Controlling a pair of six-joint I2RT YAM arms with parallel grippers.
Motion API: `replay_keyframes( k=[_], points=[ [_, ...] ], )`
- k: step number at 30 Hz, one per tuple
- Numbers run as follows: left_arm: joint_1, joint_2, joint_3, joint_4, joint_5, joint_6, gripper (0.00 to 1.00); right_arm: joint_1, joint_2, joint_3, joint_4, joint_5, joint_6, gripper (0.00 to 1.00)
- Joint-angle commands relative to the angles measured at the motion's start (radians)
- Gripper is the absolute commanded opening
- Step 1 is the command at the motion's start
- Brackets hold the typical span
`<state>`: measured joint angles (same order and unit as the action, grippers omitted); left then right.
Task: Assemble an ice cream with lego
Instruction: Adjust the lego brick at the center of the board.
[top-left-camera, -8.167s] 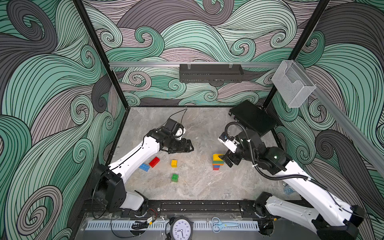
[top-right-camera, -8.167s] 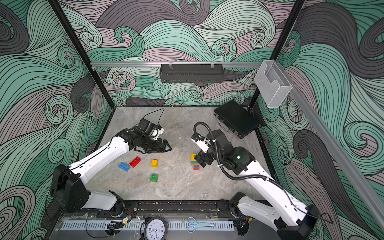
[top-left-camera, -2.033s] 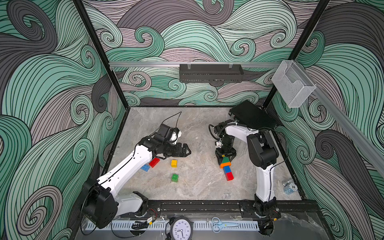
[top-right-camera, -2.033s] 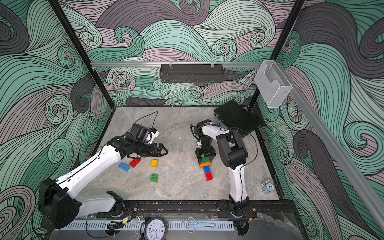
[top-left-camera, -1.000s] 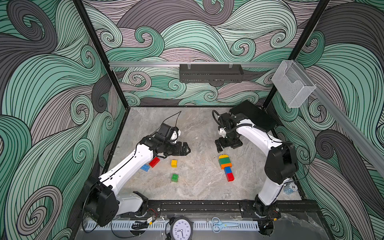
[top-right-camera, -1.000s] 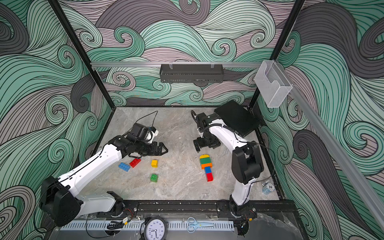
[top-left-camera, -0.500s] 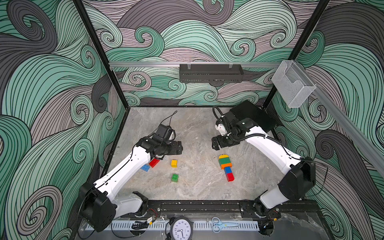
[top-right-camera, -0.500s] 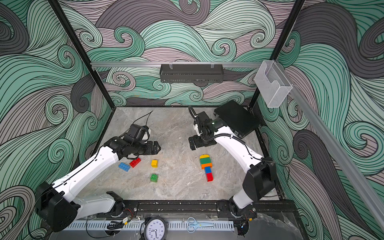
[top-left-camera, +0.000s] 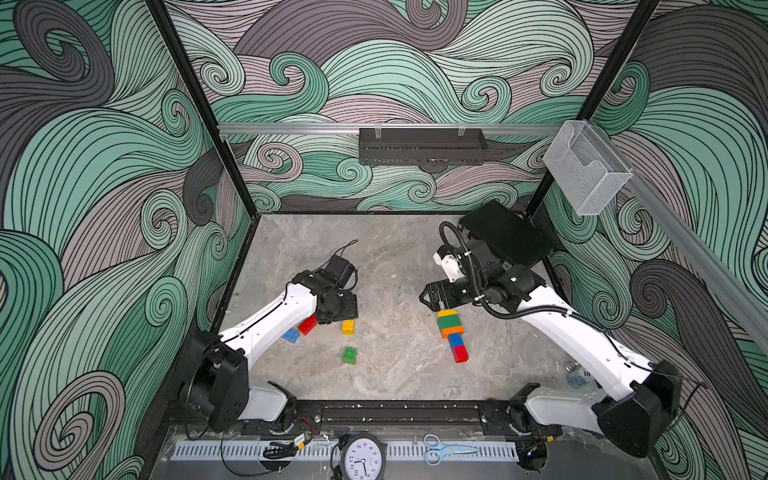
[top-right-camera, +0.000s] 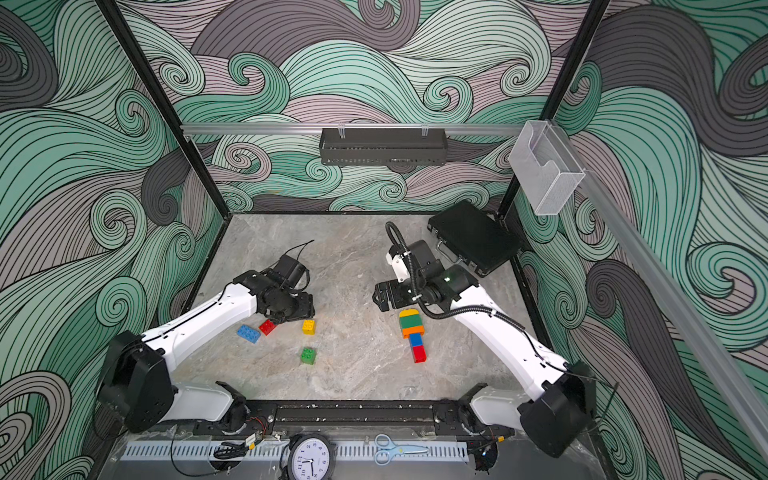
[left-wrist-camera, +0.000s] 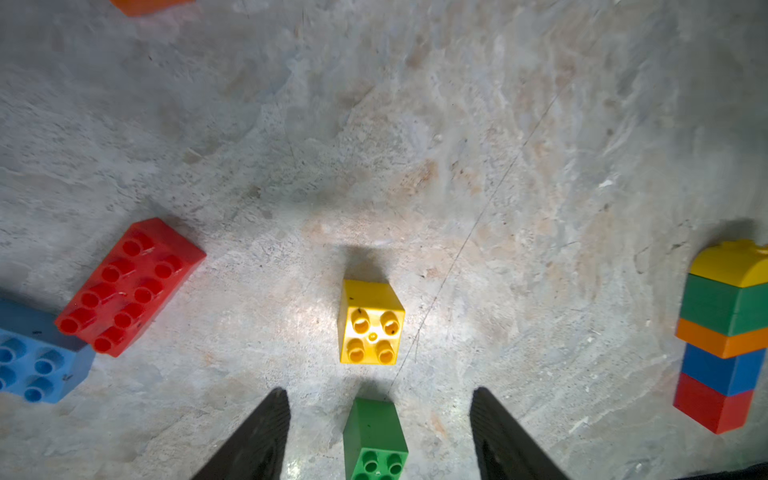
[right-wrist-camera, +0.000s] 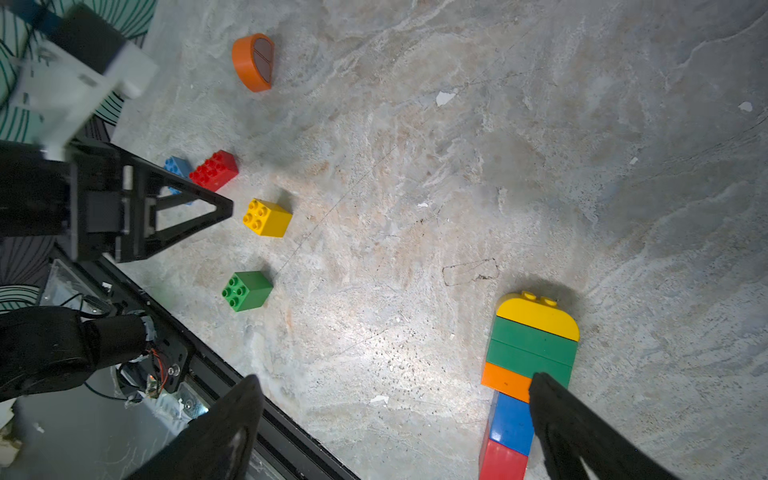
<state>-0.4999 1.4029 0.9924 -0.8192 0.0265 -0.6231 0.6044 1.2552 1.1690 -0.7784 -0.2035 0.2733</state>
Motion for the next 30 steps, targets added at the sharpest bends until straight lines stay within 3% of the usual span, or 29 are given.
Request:
replay_keyframes(
  k=[1, 10, 19, 30],
  points=[
    [-0.003, 0.066, 0.013, -0.026, 0.020, -0.013, 0.68, 0.011, -0.037, -0.029, 0.031, -0.013, 0.062, 0.99],
    [-0.019, 0.206, 0.026, -0.016, 0.048, 0.010, 0.63, 0.017, -0.092, -0.062, 0.015, 0.015, 0.082, 0.99],
    [-0.057, 0.292, 0.078, 0.017, 0.078, -0.014, 0.40, 0.017, -0.099, -0.062, -0.002, 0.043, 0.084, 0.99],
    [-0.106, 0.408, 0.215, -0.002, 0.060, -0.079, 0.30, 0.017, -0.099, -0.083, 0.008, 0.057, 0.078, 0.99]
  ],
)
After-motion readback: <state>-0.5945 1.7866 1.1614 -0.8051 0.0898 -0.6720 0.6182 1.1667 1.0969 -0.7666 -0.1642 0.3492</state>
